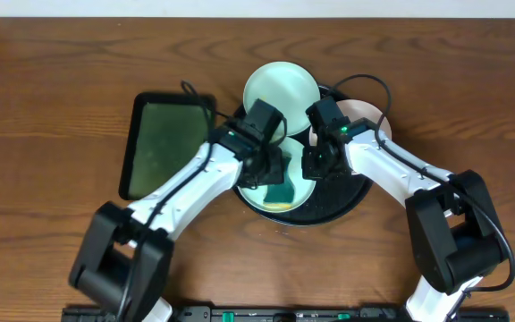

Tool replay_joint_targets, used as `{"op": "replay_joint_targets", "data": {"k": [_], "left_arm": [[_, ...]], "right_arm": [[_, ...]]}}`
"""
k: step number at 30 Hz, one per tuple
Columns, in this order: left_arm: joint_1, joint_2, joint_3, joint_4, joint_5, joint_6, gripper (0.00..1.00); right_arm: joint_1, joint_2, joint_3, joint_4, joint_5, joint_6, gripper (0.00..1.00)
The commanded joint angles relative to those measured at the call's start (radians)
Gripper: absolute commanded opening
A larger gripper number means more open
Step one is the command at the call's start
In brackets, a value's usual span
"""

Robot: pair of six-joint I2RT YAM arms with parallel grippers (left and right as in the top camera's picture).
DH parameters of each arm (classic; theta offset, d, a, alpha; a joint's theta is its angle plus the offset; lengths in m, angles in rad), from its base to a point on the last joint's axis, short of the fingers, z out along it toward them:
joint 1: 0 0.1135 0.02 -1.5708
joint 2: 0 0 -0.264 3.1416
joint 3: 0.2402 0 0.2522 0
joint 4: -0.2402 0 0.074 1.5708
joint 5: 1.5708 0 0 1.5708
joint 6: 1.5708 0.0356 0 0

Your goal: Clean dirty plates on tray and stack at the side

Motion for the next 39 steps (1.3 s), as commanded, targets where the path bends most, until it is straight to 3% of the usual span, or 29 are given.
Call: {"op": "replay_joint_targets", "data": {"k": [1, 6, 15, 19, 25, 29, 39], "left_arm": [[-0.009, 0.056, -0.014, 0.010, 0.008, 0.022, 0.49], [-0.024, 0.101, -0.014, 0.064, 0.008, 0.085, 0.49], [-0.067, 0.119, -0.014, 0.101, -0.080, 0.027, 0.47], [-0.067, 0.119, -0.014, 0.089, -0.137, 0.027, 0.23], [-0.066, 0.119, -0.014, 0.017, -0.307, 0.028, 0.08], [-0.048, 0.095, -0.010, -0.018, -0.412, 0.028, 0.07], [0.027, -0.068, 0.012, 0.028, -0.367, 0.023, 0.08]], "right_arm": [[0.010, 0.011, 0.018, -0.004, 0.007, -0.003, 0.03], [0.010, 0.011, 0.018, -0.003, 0.008, -0.003, 0.03], [0.010, 0.011, 0.018, -0.004, 0.007, -0.003, 0.03], [0.010, 0.011, 0.018, -0.004, 0.007, -0.003, 0.03], [0.010, 0.011, 0.018, -0.010, 0.008, -0.003, 0.01], [0.010, 0.011, 0.018, -0.014, 0.014, -0.003, 0.01], [0.008, 0.011, 0.016, -0.017, 0.015, -0.003, 0.01]]}}
